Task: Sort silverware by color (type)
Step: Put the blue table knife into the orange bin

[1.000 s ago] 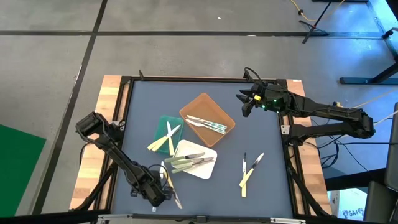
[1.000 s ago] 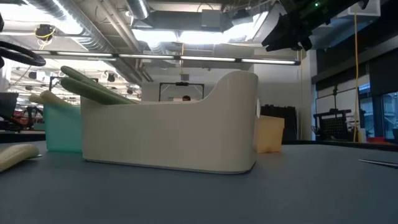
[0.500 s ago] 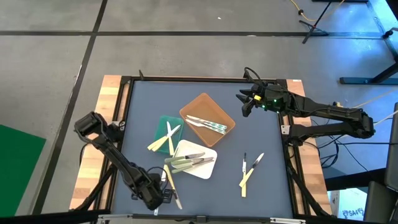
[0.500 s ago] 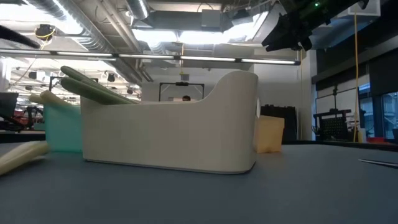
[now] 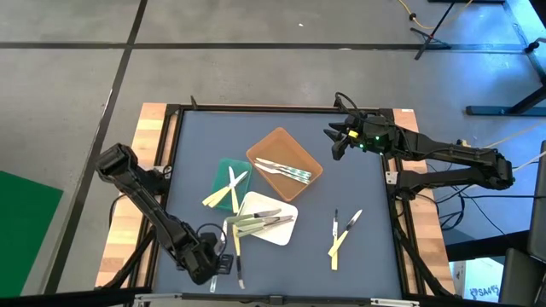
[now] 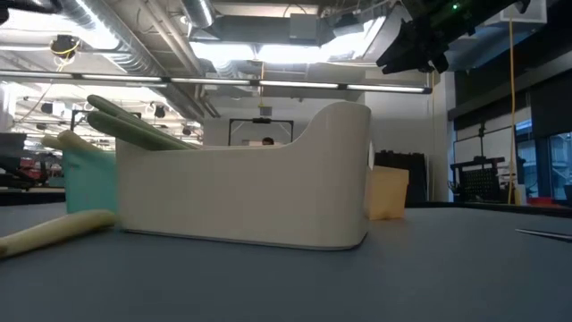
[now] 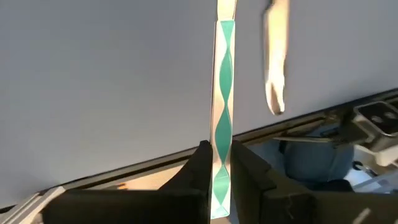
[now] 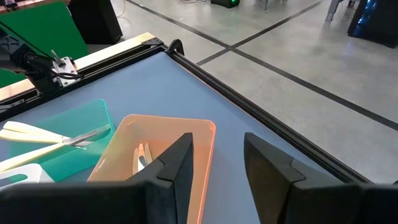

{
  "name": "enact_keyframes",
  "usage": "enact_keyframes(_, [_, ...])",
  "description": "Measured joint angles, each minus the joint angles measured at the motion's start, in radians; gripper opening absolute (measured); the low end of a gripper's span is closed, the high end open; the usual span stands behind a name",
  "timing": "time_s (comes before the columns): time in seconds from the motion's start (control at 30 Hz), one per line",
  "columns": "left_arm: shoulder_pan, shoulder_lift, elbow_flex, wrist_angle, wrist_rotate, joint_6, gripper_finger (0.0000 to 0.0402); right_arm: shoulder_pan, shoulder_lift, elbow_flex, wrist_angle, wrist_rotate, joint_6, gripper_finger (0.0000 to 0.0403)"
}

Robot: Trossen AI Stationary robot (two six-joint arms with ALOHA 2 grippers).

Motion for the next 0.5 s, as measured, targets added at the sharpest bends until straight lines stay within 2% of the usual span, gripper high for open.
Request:
enact_keyframes(0.2, [-0.006,-0.041,0.0,-0.016,-0.099,0.001,0.0028,0.0,0.0,0.0,-0.001,0.0,0.0,0.0129])
enact_keyframes(0.5, [-0.009,-0.088,0.0,-0.047,-0.114,0.001,0.0028,0.0,0.0,0.0,-0.006,0.0,0.0,0.0129])
